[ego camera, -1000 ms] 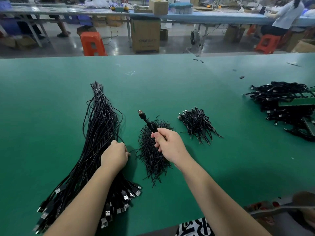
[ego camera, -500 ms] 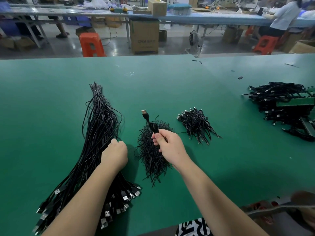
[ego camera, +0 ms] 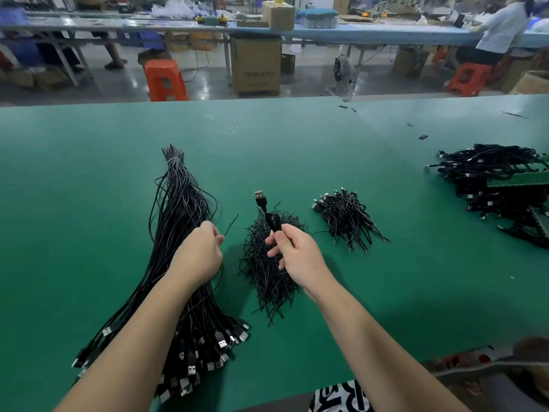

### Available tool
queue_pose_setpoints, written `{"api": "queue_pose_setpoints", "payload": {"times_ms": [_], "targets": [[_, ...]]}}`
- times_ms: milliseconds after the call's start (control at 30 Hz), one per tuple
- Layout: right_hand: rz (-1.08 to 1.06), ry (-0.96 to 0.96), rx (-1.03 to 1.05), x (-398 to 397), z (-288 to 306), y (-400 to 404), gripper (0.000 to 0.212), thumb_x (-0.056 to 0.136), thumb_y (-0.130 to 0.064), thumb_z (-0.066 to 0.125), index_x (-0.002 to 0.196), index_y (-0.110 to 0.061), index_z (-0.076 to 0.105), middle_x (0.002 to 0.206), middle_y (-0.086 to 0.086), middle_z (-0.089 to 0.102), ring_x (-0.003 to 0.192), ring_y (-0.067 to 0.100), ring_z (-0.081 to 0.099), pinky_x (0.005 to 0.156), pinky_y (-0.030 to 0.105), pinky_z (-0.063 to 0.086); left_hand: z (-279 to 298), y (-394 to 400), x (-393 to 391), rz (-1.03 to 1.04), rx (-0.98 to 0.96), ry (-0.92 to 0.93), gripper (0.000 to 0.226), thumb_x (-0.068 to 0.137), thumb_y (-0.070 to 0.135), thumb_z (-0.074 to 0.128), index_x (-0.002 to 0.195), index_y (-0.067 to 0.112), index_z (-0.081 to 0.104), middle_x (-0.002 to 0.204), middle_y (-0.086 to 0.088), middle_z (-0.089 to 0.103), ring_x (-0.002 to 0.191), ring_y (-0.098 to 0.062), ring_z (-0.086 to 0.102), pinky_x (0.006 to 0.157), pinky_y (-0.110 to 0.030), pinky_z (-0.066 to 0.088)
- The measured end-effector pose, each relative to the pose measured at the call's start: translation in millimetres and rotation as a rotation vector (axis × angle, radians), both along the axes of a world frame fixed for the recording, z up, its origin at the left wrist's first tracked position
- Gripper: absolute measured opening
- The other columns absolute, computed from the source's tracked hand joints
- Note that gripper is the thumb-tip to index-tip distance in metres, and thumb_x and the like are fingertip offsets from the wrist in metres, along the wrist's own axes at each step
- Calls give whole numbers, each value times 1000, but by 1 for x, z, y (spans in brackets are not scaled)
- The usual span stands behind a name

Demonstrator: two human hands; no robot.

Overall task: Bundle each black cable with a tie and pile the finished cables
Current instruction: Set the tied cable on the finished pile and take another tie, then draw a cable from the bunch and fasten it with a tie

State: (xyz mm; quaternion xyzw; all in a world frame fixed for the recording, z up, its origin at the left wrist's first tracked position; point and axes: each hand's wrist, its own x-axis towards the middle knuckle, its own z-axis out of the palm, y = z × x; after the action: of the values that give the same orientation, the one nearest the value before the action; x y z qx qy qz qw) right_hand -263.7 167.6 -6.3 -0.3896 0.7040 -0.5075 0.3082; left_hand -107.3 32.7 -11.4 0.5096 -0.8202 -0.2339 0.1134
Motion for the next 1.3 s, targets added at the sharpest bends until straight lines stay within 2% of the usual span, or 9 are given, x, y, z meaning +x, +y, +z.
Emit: {"api": "queue_pose_setpoints", "payload": {"times_ms": [200,300,400,700,800,1033,1167,1233,1300], "targets": [[227,12,-32,7,-3,0,27,107,-29,39,86,-31,57,68,-16,50,56,3,41,53,20,36,17,20,-5,-122,253,533,8,95,15,66,93,22,69,69,2,70,46,-6,46,46,-22,39],[268,17,-56,10,-2,0,30,106,-28,39,84,-37,57,67,-15,45,57,5,37,54,24,33,20,32,-9,-118,340,624,23,94,7,65,73,16,69,50,6,48,45,-14,35,45,-24,30],[262,8,-54,11,0,0,31,106,-25,42,84,-37,60,67,-15,46,58,8,39,54,26,34,23,38,-11,-96,370,673,28,93,4,63,67,13,69,52,-3,42,48,-17,34,47,-28,26],[181,-38,-39,17,0,-2,27,105,-20,49,85,-24,67,66,-9,49,57,11,39,52,26,33,27,40,-9,-110,68,506,23,95,18,65,75,24,74,57,2,59,47,-16,36,47,-33,31],[153,0,-26,16,-2,-2,27,102,-25,50,79,-14,58,68,2,48,59,20,38,57,36,32,27,40,-9,-66,24,450,16,95,19,66,83,22,75,56,7,54,44,-8,35,43,-20,26],[94,-51,-49,16,-3,-2,28,103,-28,51,105,-5,66,69,-3,50,61,20,38,59,37,34,29,46,-7,-134,91,515,27,95,17,66,75,35,70,50,22,53,45,-5,40,46,-16,31],[77,-187,-84,19,-5,-2,28,104,-23,52,82,-8,61,65,-3,48,49,9,33,49,26,29,27,50,-10,-126,46,471,16,92,18,68,78,25,72,55,20,55,48,-4,42,48,-16,33],[56,-317,-110,19,-4,-2,34,105,-18,51,71,-14,56,57,-9,46,44,5,30,44,20,26,26,57,-10,-127,-107,401,9,90,16,69,83,21,70,70,16,60,58,-2,49,57,-16,39],[49,-427,-119,17,-2,-3,36,105,-15,50,69,-11,51,53,-8,40,40,5,24,41,18,22,26,65,-8,-164,-308,336,2,89,15,71,90,17,70,85,8,60,65,-6,53,63,-28,47]]}}
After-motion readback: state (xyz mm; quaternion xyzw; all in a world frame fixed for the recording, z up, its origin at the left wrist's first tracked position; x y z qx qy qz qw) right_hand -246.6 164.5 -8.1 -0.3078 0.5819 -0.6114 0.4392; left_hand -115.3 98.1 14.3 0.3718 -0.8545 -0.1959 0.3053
